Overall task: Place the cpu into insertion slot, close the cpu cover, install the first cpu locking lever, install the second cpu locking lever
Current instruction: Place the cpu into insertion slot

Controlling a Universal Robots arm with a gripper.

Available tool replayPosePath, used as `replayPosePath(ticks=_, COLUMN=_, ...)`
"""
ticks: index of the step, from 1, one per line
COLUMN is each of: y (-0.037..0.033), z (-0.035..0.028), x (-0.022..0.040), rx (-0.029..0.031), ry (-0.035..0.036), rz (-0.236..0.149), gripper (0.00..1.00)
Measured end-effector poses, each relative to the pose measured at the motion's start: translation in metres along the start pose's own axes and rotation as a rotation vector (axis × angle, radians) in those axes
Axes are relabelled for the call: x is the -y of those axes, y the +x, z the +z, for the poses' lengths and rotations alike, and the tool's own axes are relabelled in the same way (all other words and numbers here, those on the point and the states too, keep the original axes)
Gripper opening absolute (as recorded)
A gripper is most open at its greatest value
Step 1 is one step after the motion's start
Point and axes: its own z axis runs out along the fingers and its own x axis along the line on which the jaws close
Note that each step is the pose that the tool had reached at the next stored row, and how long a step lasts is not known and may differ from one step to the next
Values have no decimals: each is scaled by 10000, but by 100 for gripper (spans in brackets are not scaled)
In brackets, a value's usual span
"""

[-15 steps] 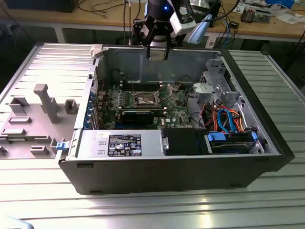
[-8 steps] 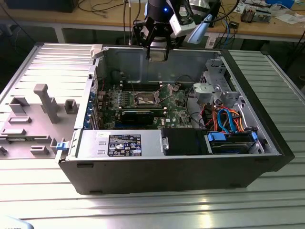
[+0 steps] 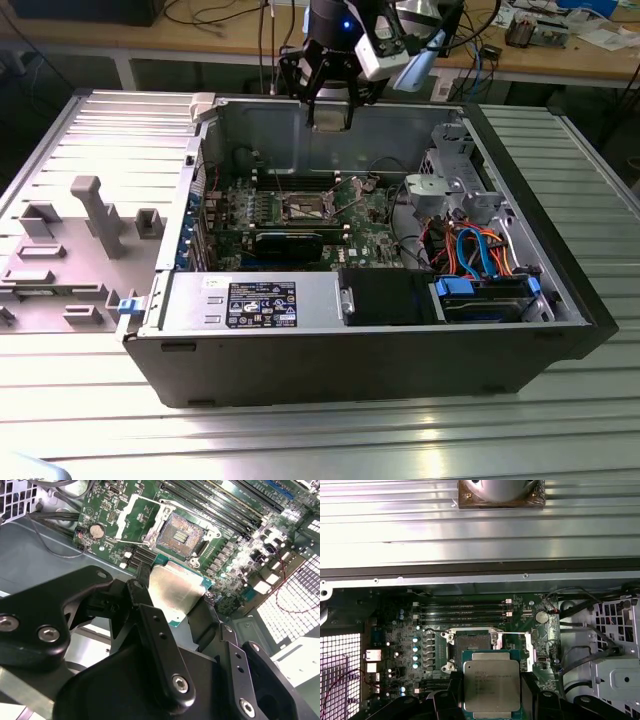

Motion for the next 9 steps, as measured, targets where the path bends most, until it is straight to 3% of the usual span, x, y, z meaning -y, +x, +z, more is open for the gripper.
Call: replayPosePath(ticks=9, y=0, z=14, x=1, rx=0, ry=0, rz=0, gripper=55)
